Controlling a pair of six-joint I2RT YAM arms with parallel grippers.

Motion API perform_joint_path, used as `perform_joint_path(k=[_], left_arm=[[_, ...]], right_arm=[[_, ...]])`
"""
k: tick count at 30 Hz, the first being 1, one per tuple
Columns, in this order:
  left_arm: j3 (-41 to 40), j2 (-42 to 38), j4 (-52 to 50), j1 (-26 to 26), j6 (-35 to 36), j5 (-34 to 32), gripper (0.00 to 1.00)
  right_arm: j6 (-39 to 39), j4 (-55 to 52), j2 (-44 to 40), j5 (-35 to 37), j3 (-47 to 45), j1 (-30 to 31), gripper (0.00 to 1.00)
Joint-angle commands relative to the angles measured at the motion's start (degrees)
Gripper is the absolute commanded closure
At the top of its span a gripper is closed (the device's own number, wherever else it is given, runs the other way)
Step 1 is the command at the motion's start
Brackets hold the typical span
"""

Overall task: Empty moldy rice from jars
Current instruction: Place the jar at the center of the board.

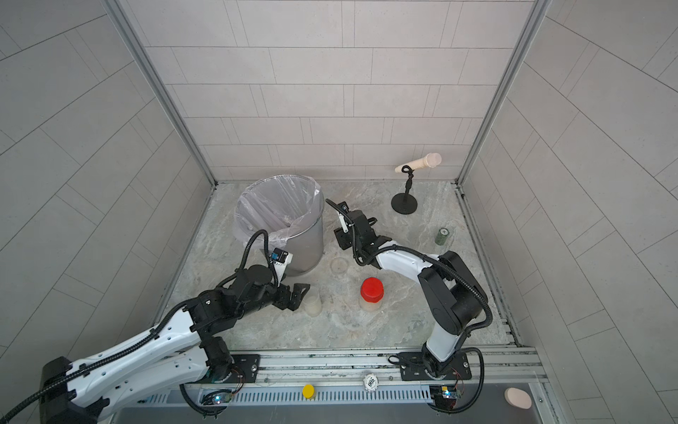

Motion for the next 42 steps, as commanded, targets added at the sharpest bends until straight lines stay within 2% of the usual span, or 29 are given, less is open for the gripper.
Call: perform_joint_path(k=[1,9,15,24,31,36,42], left_arm=[[-1.2,-1.2,2.5,-2.4,-0.6,-0.5,0.0],[-0.9,3.4,3.3,-8.1,-1.4,-4.2,0.0],[-0.6,4.9,3.8,-9.5,-1.8,-6.7,0.0],[-0.3,2.6,3.7,-10.0,-1.2,-10.6,0.0],[0.2,1.7,3.4,-10.0,-0.9,-10.2,0.0],[0.3,2.6,3.4,-10.1,-1.5,-9.5,0.0],[0.3,2.0,3.4,-10.2,-1.5,-10.6,0.0]], right_arm=[[0.1,5.0,0.3,-1.5,-1.5,-0.5,0.56],[0.4,11.8,2.4,-1.3,-4.7,-1.1,0.52],[0.7,15.3,4.4,-1.0,-6.4,-1.8,0.48],[2.2,17.7,4.4,0.5,-9.0,-1.9,0.3],[3.2,15.7,3.8,0.1,-9.3,-1.9,0.23],[3.7,12.8,1.6,-2.7,-8.6,-2.0,0.2],[3.8,10.3,-1.2,-2.0,-8.7,-2.0,0.17]])
